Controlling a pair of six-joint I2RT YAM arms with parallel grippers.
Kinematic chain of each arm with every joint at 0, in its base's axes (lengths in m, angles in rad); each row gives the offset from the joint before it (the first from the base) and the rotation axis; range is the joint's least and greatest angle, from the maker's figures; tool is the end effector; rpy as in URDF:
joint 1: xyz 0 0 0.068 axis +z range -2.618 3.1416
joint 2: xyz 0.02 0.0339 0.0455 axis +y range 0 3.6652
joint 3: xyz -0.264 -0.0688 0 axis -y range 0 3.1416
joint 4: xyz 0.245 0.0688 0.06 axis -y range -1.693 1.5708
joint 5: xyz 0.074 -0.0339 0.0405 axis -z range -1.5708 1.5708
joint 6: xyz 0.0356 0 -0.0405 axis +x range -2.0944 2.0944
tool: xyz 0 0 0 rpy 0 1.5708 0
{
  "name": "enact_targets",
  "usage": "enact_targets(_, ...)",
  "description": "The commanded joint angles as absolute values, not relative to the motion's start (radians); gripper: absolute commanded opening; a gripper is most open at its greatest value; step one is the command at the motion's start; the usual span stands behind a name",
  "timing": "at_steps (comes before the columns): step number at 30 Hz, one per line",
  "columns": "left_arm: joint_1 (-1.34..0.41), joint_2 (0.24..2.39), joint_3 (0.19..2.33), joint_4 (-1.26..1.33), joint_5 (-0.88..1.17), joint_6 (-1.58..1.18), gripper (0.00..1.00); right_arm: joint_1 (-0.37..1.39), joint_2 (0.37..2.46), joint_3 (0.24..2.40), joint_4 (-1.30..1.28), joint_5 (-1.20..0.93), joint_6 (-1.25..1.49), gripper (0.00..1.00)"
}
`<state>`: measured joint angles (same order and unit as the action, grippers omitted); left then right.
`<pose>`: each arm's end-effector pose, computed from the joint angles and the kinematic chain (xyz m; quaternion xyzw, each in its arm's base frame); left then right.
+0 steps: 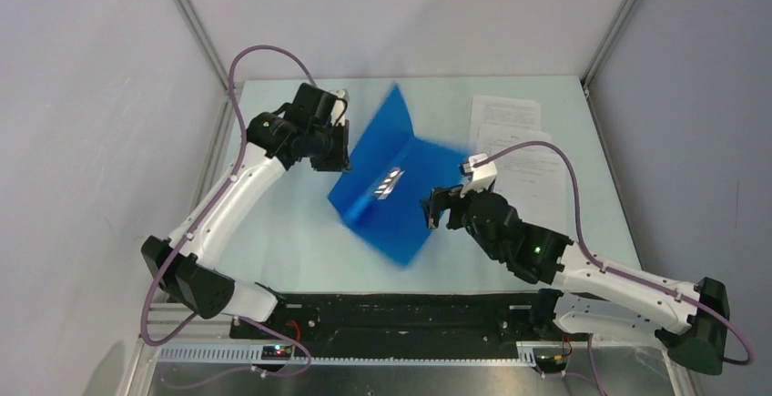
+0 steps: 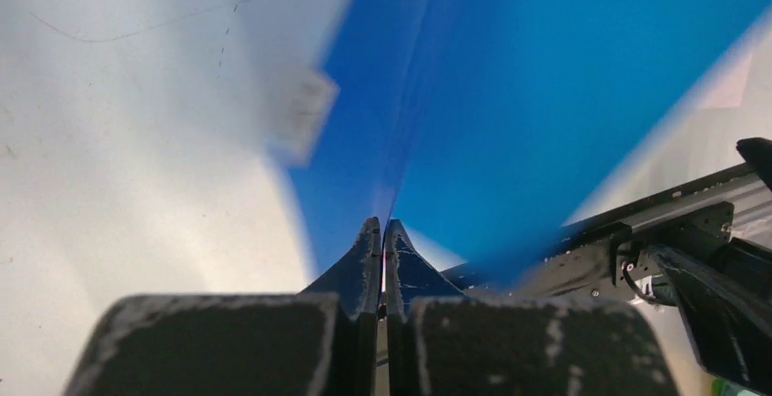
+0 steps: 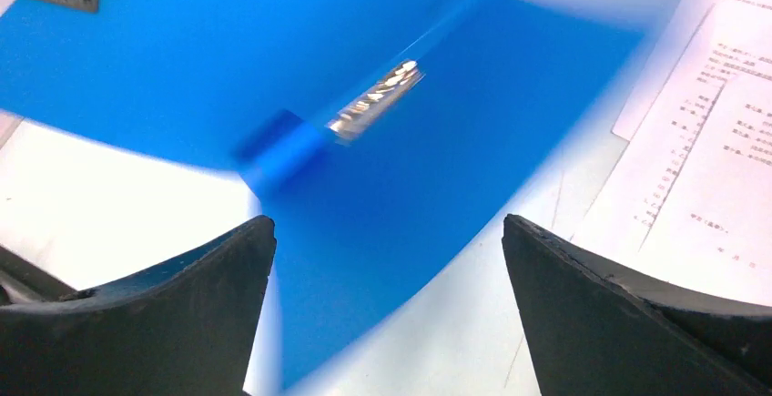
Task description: Put the files into the folder
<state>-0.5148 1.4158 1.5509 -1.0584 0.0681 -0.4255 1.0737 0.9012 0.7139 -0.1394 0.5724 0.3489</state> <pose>0.2425 -0.1400 0.3794 0.0531 0.9461 -0.1728 0.2688 0.1154 0.1723 0.3005 -0.1226 0.7873 0.1911 0.5732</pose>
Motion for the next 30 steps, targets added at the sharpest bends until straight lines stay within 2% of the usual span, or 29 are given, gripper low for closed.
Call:
enact_targets(1,-0.519,1.411,1.568,-1.061,0.006,-0.399,0.0,1.067,0.891,0.79,-0.196,0.451,0.383,0.99)
enact_targets(6,-0.518,1.431,1.603,-1.039,0.003,-0.428,0.0,1.071,0.872,0.81,-0.255,0.375,0.448,0.99)
enact_targets(12,-0.518,1.405,1.545,-1.038,0.004,-0.396,0.0,0.919,0.916,0.814,-0.264,0.306,0.511,0.95)
enact_targets(14,-0.518,1.389,1.519,-1.034,0.006,-0.387,0.0,0.867,0.961,0.821,-0.251,0.261,0.525,0.89)
enact_targets(18,-0.518,1.349,1.478,-1.011,0.055,-0.348,0.0,0.799,1.138,0.884,-0.301,0.201,0.562,0.65)
enact_targets(20,-0.519,1.332,1.474,-1.01,0.05,-0.321,0.0,0.734,1.232,0.929,-0.353,0.153,0.596,0.63)
enact_targets(21,-0.519,1.321,1.473,-1.01,0.046,-0.309,0.0,0.715,1.257,0.946,-0.367,0.104,0.637,0.65)
enact_targets(26,-0.518,1.28,1.478,-1.005,-0.012,-0.321,0.0,0.587,1.356,0.886,-0.295,-0.126,0.79,0.89)
enact_targets(30,-0.516,1.24,1.499,-0.998,-0.078,-0.342,0.0,0.559,1.35,0.794,-0.197,-0.213,0.848,0.96)
